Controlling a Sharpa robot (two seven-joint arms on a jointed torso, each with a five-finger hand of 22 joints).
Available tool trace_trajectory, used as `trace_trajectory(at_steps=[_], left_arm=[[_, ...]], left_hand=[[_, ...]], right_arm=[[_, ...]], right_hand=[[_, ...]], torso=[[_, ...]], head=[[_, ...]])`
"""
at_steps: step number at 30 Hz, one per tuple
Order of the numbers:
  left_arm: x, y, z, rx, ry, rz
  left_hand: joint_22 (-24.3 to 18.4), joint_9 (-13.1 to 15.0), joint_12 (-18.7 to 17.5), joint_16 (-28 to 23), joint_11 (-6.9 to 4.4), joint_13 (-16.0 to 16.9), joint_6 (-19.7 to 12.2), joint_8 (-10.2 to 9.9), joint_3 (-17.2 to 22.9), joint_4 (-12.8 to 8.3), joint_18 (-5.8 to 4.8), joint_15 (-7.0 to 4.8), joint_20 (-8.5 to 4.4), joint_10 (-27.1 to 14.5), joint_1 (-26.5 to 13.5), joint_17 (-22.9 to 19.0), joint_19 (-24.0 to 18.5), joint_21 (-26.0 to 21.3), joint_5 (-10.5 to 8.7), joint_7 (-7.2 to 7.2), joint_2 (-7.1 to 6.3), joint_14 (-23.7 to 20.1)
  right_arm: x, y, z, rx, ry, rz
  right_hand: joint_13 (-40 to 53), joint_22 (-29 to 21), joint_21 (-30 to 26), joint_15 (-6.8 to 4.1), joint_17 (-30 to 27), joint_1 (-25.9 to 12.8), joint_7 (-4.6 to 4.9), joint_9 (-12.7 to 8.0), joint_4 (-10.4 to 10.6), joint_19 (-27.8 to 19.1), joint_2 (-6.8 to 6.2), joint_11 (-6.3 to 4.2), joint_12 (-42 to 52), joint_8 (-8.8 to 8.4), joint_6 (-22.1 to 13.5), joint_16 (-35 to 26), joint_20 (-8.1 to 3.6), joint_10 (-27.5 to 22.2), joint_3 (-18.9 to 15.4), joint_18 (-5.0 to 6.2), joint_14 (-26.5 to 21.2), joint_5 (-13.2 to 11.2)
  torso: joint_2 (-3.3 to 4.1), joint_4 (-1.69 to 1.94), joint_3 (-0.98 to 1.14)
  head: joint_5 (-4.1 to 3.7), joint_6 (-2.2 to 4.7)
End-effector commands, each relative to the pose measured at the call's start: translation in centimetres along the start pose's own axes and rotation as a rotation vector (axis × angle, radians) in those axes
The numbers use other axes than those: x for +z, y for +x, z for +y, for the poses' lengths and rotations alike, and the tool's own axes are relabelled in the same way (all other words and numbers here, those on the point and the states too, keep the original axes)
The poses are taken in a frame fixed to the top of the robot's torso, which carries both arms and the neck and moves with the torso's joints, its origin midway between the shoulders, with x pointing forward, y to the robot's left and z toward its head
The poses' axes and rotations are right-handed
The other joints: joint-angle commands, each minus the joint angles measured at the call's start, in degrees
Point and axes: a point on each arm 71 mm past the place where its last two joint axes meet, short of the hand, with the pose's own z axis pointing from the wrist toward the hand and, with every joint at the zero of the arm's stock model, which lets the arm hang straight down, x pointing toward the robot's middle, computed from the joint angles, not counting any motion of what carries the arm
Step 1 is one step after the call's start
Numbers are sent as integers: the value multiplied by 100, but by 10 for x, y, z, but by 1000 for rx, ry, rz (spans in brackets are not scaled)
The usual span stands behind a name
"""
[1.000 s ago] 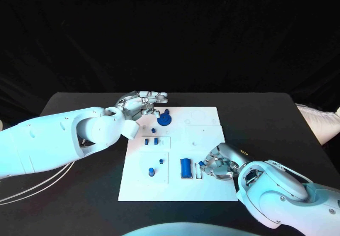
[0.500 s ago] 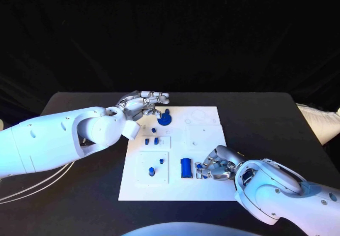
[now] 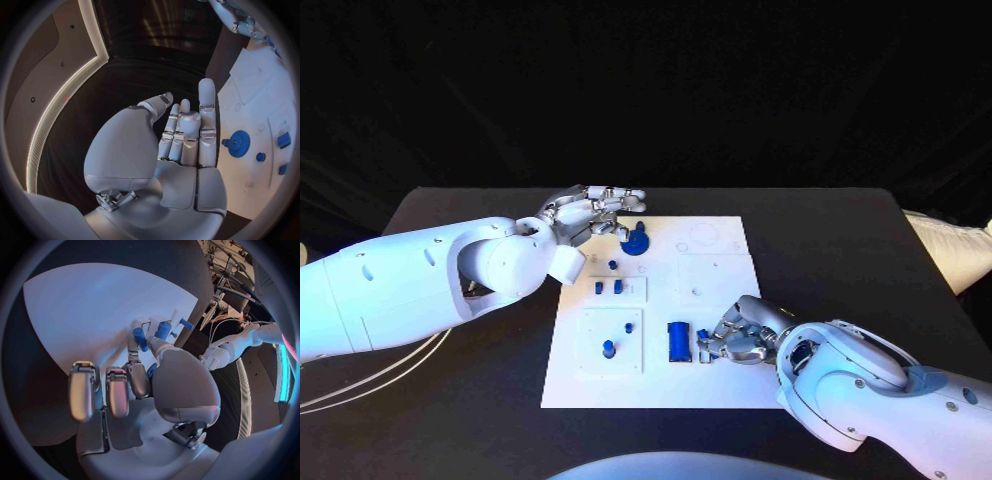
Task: Assemble the parts on the task board
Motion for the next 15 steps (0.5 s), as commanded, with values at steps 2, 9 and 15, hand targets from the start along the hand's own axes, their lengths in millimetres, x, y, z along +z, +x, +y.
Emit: trace_trajectory(at_steps=[2, 9, 15], left_arm=[[1, 4, 0, -2, 2, 30], [1, 4, 0, -2, -1, 31], [1, 4, 0, -2, -2, 31]], left_hand=[[-5, 7, 27, 28, -2, 1, -37, 26, -25, -6, 63, -2, 25, -44, -8, -5, -8, -23, 27, -19, 48, -57], [-5, 7, 27, 28, -2, 1, -37, 26, -25, -6, 63, -2, 25, -44, -8, -5, -8, -23, 27, -19, 48, -57], [-5, 7, 27, 28, -2, 1, -37, 26, -25, -6, 63, -2, 25, -44, -8, -5, -8, -23, 27, -19, 48, -57]], right_arm=[[1, 4, -3, -46, 40, 25], [2, 5, -2, -62, 31, 37], [2, 6, -1, -68, 23, 43]], right_hand=[[493, 250, 20, -70, 1439, -109, -52, 92, 43, 174, 19, -91, 155, 109, 111, -6, -62, 128, -202, -64, 582, 201], [606, 282, 40, -98, 1465, -196, -89, 201, 148, 187, 99, -122, 305, 202, 162, 14, -89, 186, -427, -71, 588, 223], [672, 288, 41, -111, 1467, -355, -105, 284, 344, 189, 159, -136, 383, 256, 161, 15, -103, 219, -732, -73, 588, 225]], torso=[[-1, 3, 1], [-3, -4, -1], [-4, -1, 1]], head=[[0, -9], [-1, -20], [-3, -27]])
